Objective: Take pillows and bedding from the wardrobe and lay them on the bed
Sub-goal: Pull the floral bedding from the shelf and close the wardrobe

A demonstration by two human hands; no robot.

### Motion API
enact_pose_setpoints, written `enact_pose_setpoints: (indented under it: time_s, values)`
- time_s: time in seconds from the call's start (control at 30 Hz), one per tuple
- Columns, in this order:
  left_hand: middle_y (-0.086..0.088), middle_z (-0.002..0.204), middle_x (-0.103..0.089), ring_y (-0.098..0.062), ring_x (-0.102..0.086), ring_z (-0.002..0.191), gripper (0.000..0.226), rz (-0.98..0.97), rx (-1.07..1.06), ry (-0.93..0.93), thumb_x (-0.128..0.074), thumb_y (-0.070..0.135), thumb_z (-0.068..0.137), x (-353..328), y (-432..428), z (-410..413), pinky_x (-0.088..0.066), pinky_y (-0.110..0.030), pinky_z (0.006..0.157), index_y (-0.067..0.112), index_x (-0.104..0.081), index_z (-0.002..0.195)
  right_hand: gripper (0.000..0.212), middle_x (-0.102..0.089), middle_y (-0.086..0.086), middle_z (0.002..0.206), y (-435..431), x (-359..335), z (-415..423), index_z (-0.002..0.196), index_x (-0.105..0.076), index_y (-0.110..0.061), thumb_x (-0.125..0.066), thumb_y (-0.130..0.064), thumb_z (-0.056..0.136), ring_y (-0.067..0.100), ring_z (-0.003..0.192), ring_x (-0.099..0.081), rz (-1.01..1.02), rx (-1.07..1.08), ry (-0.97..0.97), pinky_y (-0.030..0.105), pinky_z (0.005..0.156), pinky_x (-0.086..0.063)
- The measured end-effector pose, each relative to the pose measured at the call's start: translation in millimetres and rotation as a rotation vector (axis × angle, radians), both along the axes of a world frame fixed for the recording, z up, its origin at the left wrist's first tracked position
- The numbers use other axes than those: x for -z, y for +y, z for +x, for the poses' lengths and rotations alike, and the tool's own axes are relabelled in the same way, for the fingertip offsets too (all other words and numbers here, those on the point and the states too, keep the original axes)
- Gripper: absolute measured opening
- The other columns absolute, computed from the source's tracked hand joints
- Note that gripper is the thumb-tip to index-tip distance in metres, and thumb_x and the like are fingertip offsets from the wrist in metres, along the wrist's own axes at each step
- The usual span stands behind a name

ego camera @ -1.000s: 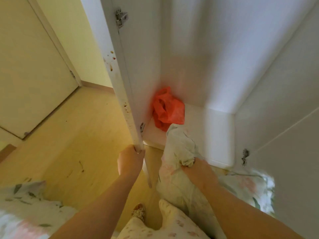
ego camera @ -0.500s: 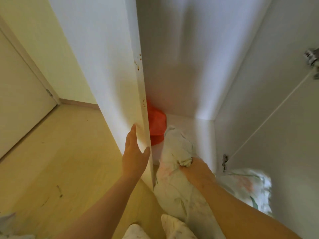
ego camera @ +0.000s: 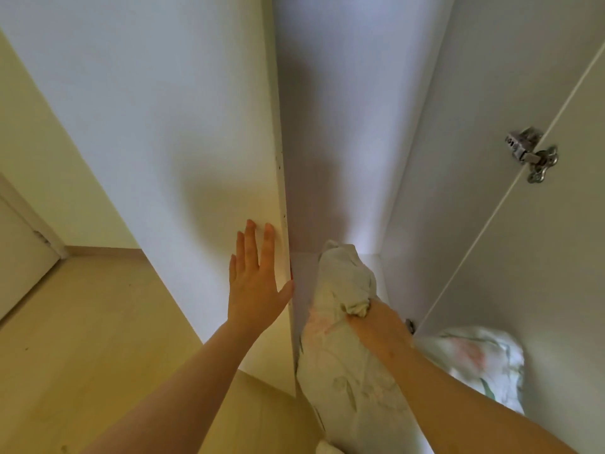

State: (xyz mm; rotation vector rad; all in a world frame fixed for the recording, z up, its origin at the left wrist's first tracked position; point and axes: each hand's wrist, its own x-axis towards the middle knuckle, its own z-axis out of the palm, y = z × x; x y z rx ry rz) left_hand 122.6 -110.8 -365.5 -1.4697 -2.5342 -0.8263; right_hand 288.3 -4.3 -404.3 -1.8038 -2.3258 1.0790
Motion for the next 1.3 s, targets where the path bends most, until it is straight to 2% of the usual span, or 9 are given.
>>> enact_pose_setpoints:
  time_s: [0.07,0.13,0.4,0.57,0.77,0.97,1.1,1.17,1.3]
  values:
    - [0.0,0.142,0.036,-0.025,0.026,0.137,0.106,-0.101,-0.002,0.019,-0.058,0.043,0.085,-1.4,7.1,-4.4,-0.006,-0.047,0.118,0.032,0.036,0.133,0.027,-0.063,0.006,0.115,3.9,-1.7,-4.1,0.115,-0.056,-0.014,-0.046,-0.029,0.095,0.024,0.107,-0.06,0.01,0.012,-0.009,0.031,0.08,-0.042]
    - [-0.003,0.141,0.041,-0.025,0.031,0.134,0.102,-0.153,0.006,0.045,-0.053,0.047,0.087,-2.0,19.3,-12.6,-0.003,-0.047,0.118,0.027,0.038,0.128,0.027,-0.064,0.005,0.112,5.2,-6.9,-3.9,0.113,-0.057,-0.016,-0.042,-0.031,0.097,0.024,0.104,-0.06,0.067,0.034,-0.018,0.029,0.076,-0.036]
    - [-0.016,0.149,0.036,-0.041,0.027,0.138,0.106,-0.289,0.054,-0.02,-0.054,0.05,0.085,-15.9,51.1,-21.3,-0.005,-0.05,0.117,0.023,0.04,0.123,0.029,-0.065,0.003,0.104,12.6,-10.4,-3.0,0.109,-0.057,-0.023,-0.042,-0.041,0.093,0.025,0.095,-0.062,0.126,0.088,0.036,0.033,0.077,-0.045]
    - [-0.014,0.148,0.038,-0.04,0.027,0.139,0.108,-0.327,0.079,-0.052,-0.056,0.047,0.085,-23.5,70.6,-29.7,-0.007,-0.051,0.116,0.018,0.032,0.139,0.028,-0.064,0.001,0.101,13.1,-8.7,-3.8,0.106,-0.056,-0.024,-0.043,-0.044,0.091,0.024,0.09,-0.061,0.121,0.095,0.062,0.035,0.075,-0.049]
    - [-0.013,0.151,0.034,-0.039,0.022,0.141,0.101,-0.311,0.05,0.002,-0.055,0.043,0.086,-18.7,80.3,-35.3,-0.01,-0.051,0.116,0.017,0.025,0.143,0.027,-0.062,-0.002,0.09,14.0,-10.9,-9.4,0.097,-0.056,-0.024,-0.043,-0.047,0.091,0.022,0.082,-0.059,0.125,0.091,0.043,0.033,0.072,-0.046]
    - [-0.004,0.153,0.031,-0.031,0.024,0.142,0.09,-0.197,0.09,-0.113,-0.046,-0.001,0.085,-18.1,87.5,-45.4,-0.025,-0.047,0.113,0.019,0.02,0.145,0.027,-0.058,-0.004,0.079,17.9,-13.0,-11.3,0.093,-0.058,-0.02,-0.047,-0.044,0.09,0.019,0.074,-0.058,0.14,0.091,0.046,0.03,0.067,-0.045]
    - [-0.002,0.154,0.029,-0.028,0.023,0.143,0.09,-0.205,0.109,-0.096,-0.044,-0.005,0.084,-15.0,85.3,-53.4,-0.029,-0.043,0.113,0.019,0.018,0.145,0.028,-0.056,-0.005,0.078,17.1,-11.8,-10.8,0.098,-0.057,-0.02,-0.049,-0.045,0.089,0.017,0.073,-0.056,0.148,0.08,0.053,0.029,0.064,-0.042]
    - [-0.002,0.154,0.028,-0.027,0.022,0.143,0.09,-0.214,0.092,-0.073,-0.044,-0.004,0.084,-14.1,82.5,-54.5,-0.026,-0.045,0.115,0.02,0.017,0.145,0.029,-0.057,-0.005,0.08,17.3,-11.8,-10.5,0.098,-0.057,-0.02,-0.05,-0.047,0.088,0.018,0.074,-0.057,0.154,0.065,0.056,0.03,0.066,-0.045]
    - [-0.003,0.157,0.021,-0.021,0.022,0.143,0.084,-0.216,0.183,0.112,-0.041,0.001,0.088,-21.1,73.8,-34.8,0.0,-0.046,0.118,0.018,0.019,0.144,0.03,-0.06,-0.004,0.079,17.1,-13.4,-8.9,0.095,-0.059,-0.02,-0.053,-0.048,0.085,0.019,0.075,-0.061,0.137,0.02,0.069,0.032,0.07,-0.052]
